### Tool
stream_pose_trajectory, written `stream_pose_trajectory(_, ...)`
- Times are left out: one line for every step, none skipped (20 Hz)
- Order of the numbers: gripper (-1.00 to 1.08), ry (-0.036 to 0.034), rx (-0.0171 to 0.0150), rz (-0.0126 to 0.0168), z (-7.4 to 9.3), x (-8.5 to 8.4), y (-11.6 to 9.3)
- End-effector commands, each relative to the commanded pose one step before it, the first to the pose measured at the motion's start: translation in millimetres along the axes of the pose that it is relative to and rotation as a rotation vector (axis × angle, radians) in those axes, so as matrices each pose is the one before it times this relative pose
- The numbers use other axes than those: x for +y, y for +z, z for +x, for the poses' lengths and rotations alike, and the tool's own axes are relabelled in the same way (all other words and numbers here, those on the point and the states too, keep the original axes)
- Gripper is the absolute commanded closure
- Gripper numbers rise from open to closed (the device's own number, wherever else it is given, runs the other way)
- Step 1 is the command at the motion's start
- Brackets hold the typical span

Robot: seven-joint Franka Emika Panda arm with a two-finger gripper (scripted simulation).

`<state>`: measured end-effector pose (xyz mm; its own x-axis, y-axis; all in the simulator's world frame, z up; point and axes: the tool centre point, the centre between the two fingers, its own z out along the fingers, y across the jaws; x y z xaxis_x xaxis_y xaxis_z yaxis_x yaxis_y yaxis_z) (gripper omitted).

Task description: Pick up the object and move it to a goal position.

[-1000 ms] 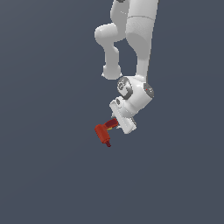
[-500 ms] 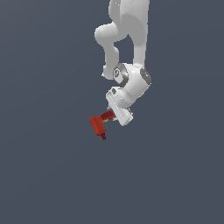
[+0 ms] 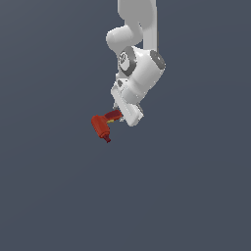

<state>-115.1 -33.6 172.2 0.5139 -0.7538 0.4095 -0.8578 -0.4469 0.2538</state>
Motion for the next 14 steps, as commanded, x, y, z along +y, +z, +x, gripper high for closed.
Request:
stream_pose_trajectory(1.08, 0.00134, 0.00028, 0.00262, 12.26, 13.49, -14.77)
stream_pose_trajectory(1.08, 0.00000, 0.00000, 0.00000, 4.56, 5.45, -5.55)
stream_pose_trajectory(1.08, 0.00032, 0.00015, -0.00114, 4.69, 5.40, -5.24)
stream_pose_trajectory(1.08, 0.00000, 0.00000, 0.00000, 4.65, 5.50, -5.63)
stream_pose_trajectory(1.08, 0.00000, 0.00000, 0.00000, 4.70, 5.54, -5.69)
stream_pose_trajectory(1.08, 0.00029, 0.00033, -0.00053, 4.81, 5.62, -5.71)
stream_pose_trajectory(1.08, 0.00000, 0.00000, 0.00000, 4.84, 5.67, -5.85)
stream_pose_trajectory(1.08, 0.00031, 0.00033, -0.00052, 4.97, 5.77, -5.91)
stream_pose_trajectory(1.08, 0.00000, 0.00000, 0.00000, 5.03, 5.85, -6.08)
stream_pose_trajectory(1.08, 0.00046, 0.00047, -0.00072, 5.19, 6.01, -6.18)
stream_pose_trajectory(1.08, 0.00000, 0.00000, 0.00000, 5.27, 6.10, -6.39)
stream_pose_trajectory(1.08, 0.00047, 0.00046, -0.00072, 5.46, 6.31, -6.56)
stream_pose_trajectory(1.08, 0.00000, 0.00000, 0.00000, 5.58, 6.44, -6.80)
stream_pose_trajectory(1.08, 0.00033, 0.00030, -0.00053, 5.60, 6.44, -6.79)
